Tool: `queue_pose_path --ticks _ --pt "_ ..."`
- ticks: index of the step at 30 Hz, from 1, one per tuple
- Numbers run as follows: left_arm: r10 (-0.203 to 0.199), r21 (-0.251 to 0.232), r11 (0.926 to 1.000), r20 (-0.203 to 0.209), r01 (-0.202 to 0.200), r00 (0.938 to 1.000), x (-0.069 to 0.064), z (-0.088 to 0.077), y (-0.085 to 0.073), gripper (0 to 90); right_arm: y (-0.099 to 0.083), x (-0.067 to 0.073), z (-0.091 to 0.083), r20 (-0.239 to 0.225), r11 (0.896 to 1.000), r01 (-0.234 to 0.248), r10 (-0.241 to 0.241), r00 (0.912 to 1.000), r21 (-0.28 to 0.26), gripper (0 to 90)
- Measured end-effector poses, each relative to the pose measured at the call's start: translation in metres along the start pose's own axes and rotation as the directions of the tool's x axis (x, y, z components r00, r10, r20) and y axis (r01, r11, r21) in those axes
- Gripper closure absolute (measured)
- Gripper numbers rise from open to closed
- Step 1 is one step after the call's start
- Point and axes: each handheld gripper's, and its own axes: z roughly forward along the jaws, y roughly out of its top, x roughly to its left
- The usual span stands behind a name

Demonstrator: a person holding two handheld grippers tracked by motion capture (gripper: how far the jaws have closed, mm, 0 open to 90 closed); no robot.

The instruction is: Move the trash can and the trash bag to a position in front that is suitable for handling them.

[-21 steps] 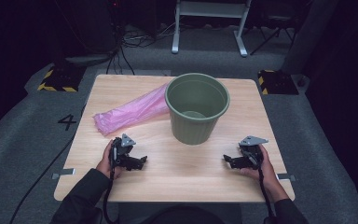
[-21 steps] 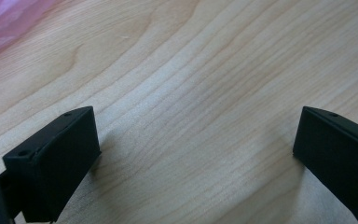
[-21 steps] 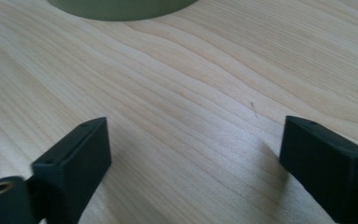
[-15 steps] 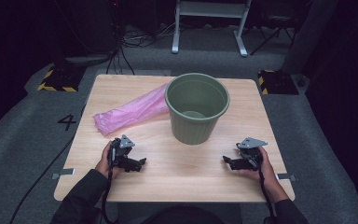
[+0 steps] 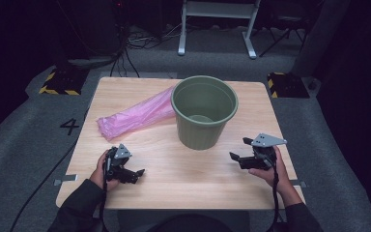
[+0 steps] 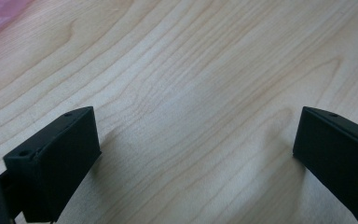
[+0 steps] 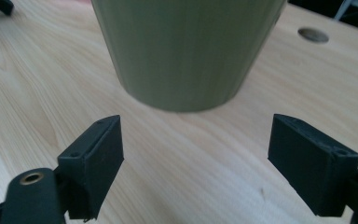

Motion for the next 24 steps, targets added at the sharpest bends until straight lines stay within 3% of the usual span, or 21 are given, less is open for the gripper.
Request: queue_pose_path --ticks 7,12,17,24 --pt "0.015 -0.002 0.9999 0.016 -0.014 0.9998 0.002 -0.001 -0.001 0.2 0.027 -0.003 -0.009 0.004 0.997 0.021 -0.02 0.9998 -0.07 16.9" --pt "0.026 0.002 0.9996 0.03 -0.026 0.9992 0.004 -0.001 -0.001 0.0 0.054 0.005 -0.014 0.013 0.993 0.08 -0.079 0.9968 -0.082 16.9" --pt "0.025 0.0 0.9997 0.027 -0.025 0.9993 0.006 0.001 0.001 0.0 0.083 0.012 -0.022 0.0 0.982 0.166 -0.167 0.9859 -0.085 19.5" --pt "0.014 -0.001 0.9999 0.02 -0.014 0.9997 0.006 0.001 0.001 0.0 0.099 0.018 -0.022 -0.012 0.978 0.191 -0.193 0.9811 -0.087 19.0"
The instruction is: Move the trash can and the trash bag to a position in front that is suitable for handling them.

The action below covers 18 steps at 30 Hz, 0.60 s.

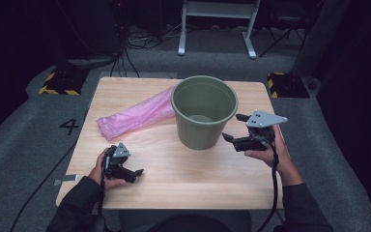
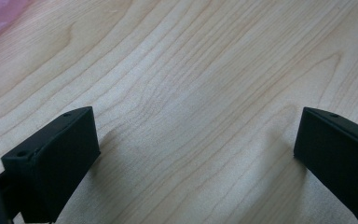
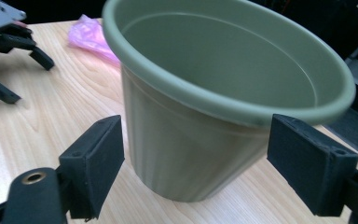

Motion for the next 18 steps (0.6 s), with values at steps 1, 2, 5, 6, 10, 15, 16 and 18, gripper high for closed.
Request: queue_pose_path --ticks 1,2,5,6,10,15,16,18 --pt "-0.001 0.0 1.0 -0.001 0.001 1.0 0.0 0.0 0.0 0.0 0.002 0.001 0.0 -0.001 1.0 0.003 -0.003 1.0 -0.001 19.5" --pt "-0.002 0.0 1.0 0.0 0.002 1.0 0.0 0.0 0.0 0.0 0.004 0.001 -0.001 -0.001 1.0 0.01 -0.01 0.9999 -0.003 20.3" --pt "0.0 0.003 1.0 -0.003 0.0 1.0 0.0 0.0 0.0 0.0 0.011 0.002 -0.004 -0.009 1.0 0.019 -0.019 0.9998 -0.012 20.8" --pt "-0.001 0.003 1.0 -0.003 0.001 1.0 0.0 0.0 0.0 0.0 0.013 0.003 -0.005 -0.01 1.0 0.019 -0.019 0.9998 -0.017 21.1" --pt "0.0 0.003 1.0 -0.003 0.0 1.0 0.0 0.0 0.0 0.0 0.022 0.003 -0.004 -0.017 0.999 0.034 -0.035 0.9993 -0.025 21.8" --pt "0.0 0.003 1.0 -0.003 0.0 1.0 0.0 0.0 0.0 0.0 0.034 0.003 0.004 -0.035 0.998 0.052 -0.052 0.998 -0.019 21.9" --pt "0.0 0.003 1.0 -0.003 0.0 1.0 0.0 0.0 0.0 0.0 0.036 0.003 0.006 -0.039 0.998 0.053 -0.054 0.9978 -0.016 21.9" --pt "-0.004 0.002 1.0 -0.002 0.004 1.0 0.0 0.0 0.0 0.2 0.039 0.002 0.012 -0.065 0.999 0.046 -0.046 0.9968 -0.003 21.4"
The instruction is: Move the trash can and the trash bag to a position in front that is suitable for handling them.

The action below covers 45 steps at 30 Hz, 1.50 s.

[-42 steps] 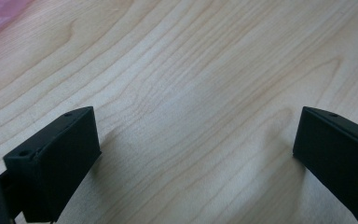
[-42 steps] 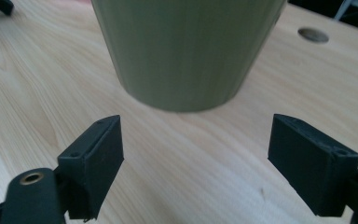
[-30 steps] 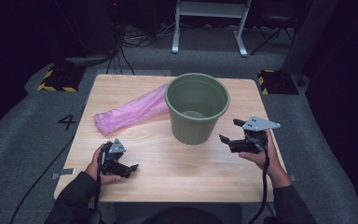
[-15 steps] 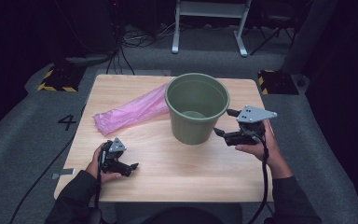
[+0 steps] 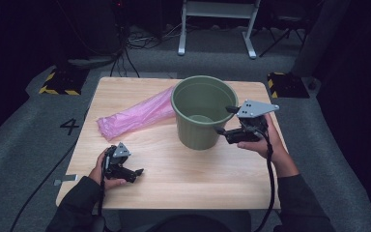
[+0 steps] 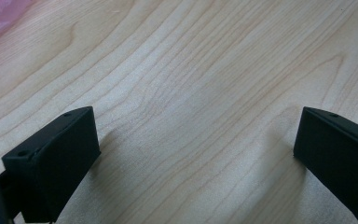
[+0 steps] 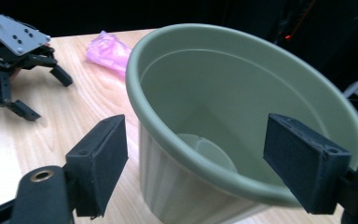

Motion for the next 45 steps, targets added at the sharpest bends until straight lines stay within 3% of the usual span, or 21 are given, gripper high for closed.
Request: queue_pose_path --ticks 1,5,9,13,17,18,22,29,45 --pt "0.0 0.0 1.0 0.0 0.0 1.0 0.0 0.0 0.0 0.2 0.002 -0.002 0.009 -0.026 0.999 -0.006 0.007 0.9996 0.036 21.3" --pt "0.0 -0.001 1.0 0.0 0.0 1.0 0.0 0.0 0.0 0.2 0.004 -0.004 0.02 -0.061 0.998 -0.02 0.024 0.9978 0.064 22.0" --pt "0.0 0.0 1.0 0.0 0.0 1.0 0.0 0.0 0.0 0.2 0.004 -0.01 0.033 -0.102 0.994 -0.065 0.073 0.9921 0.085 23.2" --pt "0.0 -0.001 1.0 0.0 0.0 1.0 0.0 0.0 0.0 0.2 0.006 -0.01 0.043 -0.12 0.992 -0.057 0.071 0.9902 0.113 27.8" --pt "-0.001 -0.001 1.0 -0.001 0.001 1.0 0.0 0.0 0.0 0.3 0.008 -0.006 0.051 -0.168 0.992 -0.014 0.035 0.9852 0.123 44.5" --pt "-0.002 -0.004 1.0 -0.002 0.002 1.0 0.0 0.0 0.0 0.3 0.008 -0.004 0.054 -0.191 0.991 -0.002 0.027 0.9813 0.13 53.3" --pt "-0.002 -0.003 1.0 -0.002 0.002 1.0 0.0 0.0 0.0 0.3 0.007 0.0 0.06 -0.203 0.988 0.023 0.008 0.9792 0.15 62.3" --pt "-0.001 -0.003 1.0 -0.002 0.001 1.0 0.0 0.0 0.0 0.3 0.009 0.003 0.054 -0.198 0.985 0.079 -0.048 0.979 0.153 67.6" --pt "-0.006 -0.003 1.0 -0.004 0.006 1.0 -0.001 0.0 0.0 0.3 -0.002 0.012 0.027 -0.239 0.982 0.107 -0.067 0.9688 0.156 69.6"
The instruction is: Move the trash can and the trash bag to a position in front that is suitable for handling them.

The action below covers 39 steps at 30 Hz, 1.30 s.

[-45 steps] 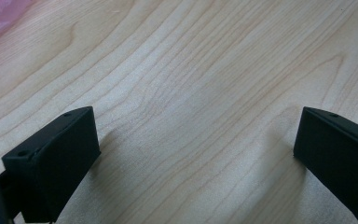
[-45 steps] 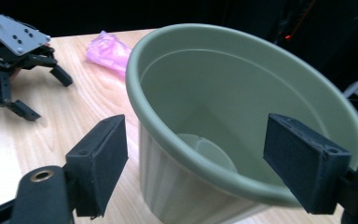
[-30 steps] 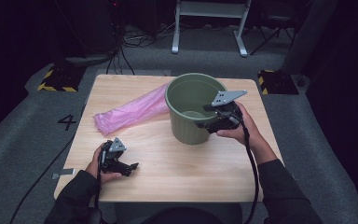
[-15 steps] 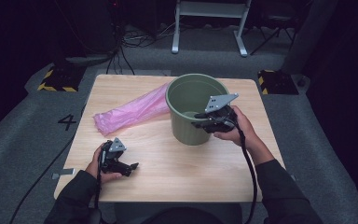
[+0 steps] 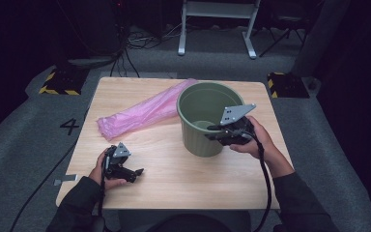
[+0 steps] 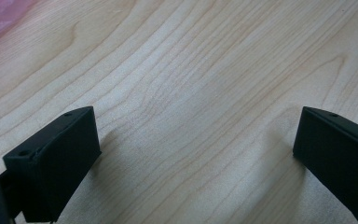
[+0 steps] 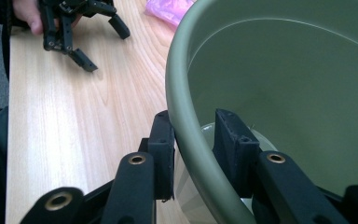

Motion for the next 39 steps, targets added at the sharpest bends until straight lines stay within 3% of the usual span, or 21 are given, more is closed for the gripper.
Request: queue_pose_path --ticks 13,19,26,29,36,39 --pt "0.001 0.0 1.0 -0.002 -0.001 1.0 0.0 0.0 0.0 0.4 -0.013 0.016 -0.019 0.004 1.0 0.017 -0.017 0.9998 -0.003 68.1" --pt "0.001 0.0 1.0 -0.002 -0.001 1.0 0.0 0.0 0.0 0.4 -0.02 0.019 -0.032 0.04 0.997 -0.001 0.004 0.9992 -0.073 52.1" --pt "0.001 0.0 1.0 -0.002 -0.001 1.0 0.0 0.0 0.0 0.3 -0.028 0.02 -0.045 0.094 0.993 -0.038 0.049 0.9943 -0.111 34.8" --pt "0.001 0.0 1.0 -0.002 -0.001 1.0 0.0 0.0 0.0 0.4 -0.034 0.016 -0.052 0.131 0.988 -0.069 0.087 0.9875 -0.138 31.2" --pt "0.001 0.0 1.0 -0.002 -0.001 1.0 0.0 0.0 0.0 0.4 -0.051 0.006 -0.071 0.23 0.974 -0.114 0.158 0.9603 -0.194 27.8" --pt "0.001 0.0 1.0 -0.002 -0.001 1.0 0.0 0.0 0.0 0.3 -0.059 0.001 -0.075 0.249 0.97 -0.129 0.18 0.9517 -0.206 26.2"
